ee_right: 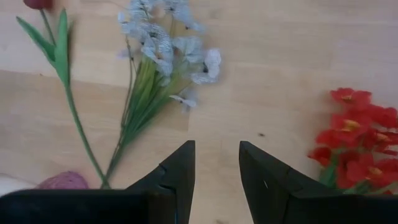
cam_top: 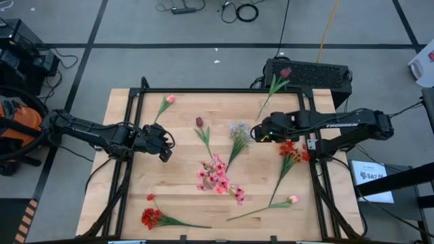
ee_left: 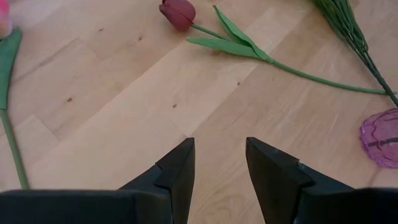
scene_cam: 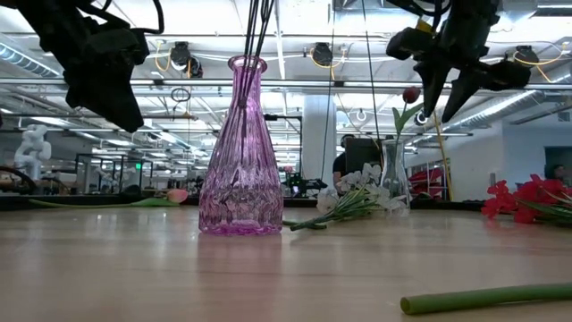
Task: Sort flowers into vase by color
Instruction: Put the white flowers into the purple vase, then put the top pink flower into the purple vase
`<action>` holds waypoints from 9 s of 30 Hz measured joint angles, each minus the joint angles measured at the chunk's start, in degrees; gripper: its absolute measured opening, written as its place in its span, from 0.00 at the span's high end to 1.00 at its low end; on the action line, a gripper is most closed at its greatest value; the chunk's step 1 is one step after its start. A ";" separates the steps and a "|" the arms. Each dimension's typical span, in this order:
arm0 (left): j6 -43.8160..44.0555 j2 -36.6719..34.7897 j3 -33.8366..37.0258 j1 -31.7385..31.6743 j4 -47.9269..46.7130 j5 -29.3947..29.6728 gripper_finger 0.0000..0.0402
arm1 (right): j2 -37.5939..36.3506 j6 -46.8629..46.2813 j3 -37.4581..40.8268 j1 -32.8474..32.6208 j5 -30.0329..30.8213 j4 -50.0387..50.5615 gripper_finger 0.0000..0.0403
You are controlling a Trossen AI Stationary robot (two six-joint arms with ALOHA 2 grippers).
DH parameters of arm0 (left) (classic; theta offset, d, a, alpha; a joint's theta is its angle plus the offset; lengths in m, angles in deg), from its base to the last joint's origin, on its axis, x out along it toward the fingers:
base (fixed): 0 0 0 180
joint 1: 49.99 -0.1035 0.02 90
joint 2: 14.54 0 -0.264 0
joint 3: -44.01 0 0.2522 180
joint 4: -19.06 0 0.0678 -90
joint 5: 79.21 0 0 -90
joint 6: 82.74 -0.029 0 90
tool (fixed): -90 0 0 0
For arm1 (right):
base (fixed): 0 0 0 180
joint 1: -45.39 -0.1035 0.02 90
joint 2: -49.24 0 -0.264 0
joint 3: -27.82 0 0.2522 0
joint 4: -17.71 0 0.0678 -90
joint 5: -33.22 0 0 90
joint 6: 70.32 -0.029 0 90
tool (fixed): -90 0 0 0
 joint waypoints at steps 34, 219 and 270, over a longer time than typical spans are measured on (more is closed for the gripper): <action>-1.49 -0.01 0.00 -0.02 0.17 -0.14 0.63 | 25.47 -2.82 0.04 -1.92 -6.42 -29.93 0.39; -10.10 0.01 -0.02 0.04 0.20 -3.20 0.63 | 30.44 78.06 13.16 -11.96 -14.07 -115.35 0.86; -10.02 0.01 0.00 0.04 -1.31 -3.02 0.63 | 9.14 66.14 13.18 -4.74 -13.32 -62.35 0.89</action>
